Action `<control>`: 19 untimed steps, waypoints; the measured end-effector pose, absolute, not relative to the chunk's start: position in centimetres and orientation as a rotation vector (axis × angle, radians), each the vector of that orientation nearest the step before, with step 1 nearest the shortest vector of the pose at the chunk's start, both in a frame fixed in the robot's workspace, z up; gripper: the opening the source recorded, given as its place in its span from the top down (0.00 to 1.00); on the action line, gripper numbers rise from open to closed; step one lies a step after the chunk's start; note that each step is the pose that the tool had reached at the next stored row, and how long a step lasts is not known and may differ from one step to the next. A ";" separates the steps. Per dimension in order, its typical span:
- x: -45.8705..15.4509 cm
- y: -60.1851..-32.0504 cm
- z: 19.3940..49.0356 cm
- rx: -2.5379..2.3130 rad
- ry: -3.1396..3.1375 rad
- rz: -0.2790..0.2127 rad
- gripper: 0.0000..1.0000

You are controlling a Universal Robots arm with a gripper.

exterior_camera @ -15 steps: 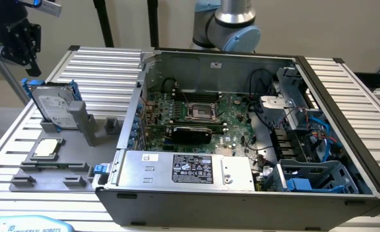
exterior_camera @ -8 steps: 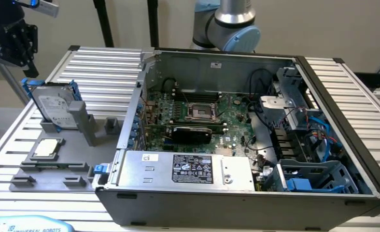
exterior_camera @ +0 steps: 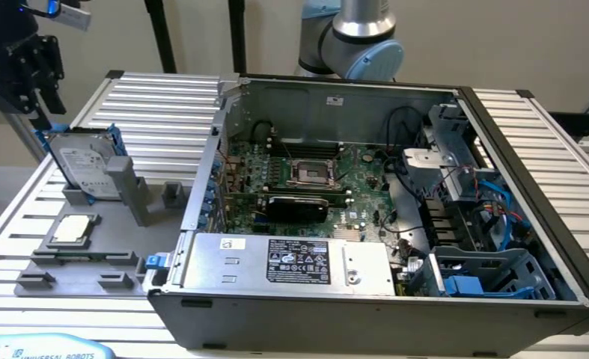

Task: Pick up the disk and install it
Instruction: 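Pick up the disk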

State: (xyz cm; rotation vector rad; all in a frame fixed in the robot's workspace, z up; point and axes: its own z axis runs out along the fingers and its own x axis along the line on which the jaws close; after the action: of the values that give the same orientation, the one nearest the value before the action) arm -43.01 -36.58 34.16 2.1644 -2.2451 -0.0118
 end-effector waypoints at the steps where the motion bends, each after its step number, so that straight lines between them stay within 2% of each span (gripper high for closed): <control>1: -43.0 -36.6 34.0 2.165 -2.245 -0.011 0.53; 2: -43.0 -36.6 33.8 2.165 -2.246 -0.010 0.53; 3: -43.0 -36.6 33.7 2.165 -2.247 -0.009 0.46; 19: -43.4 -36.6 30.8 2.179 -2.260 0.020 0.46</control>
State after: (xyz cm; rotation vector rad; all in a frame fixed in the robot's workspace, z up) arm -43.43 -36.58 30.78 2.1793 -2.2596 0.0196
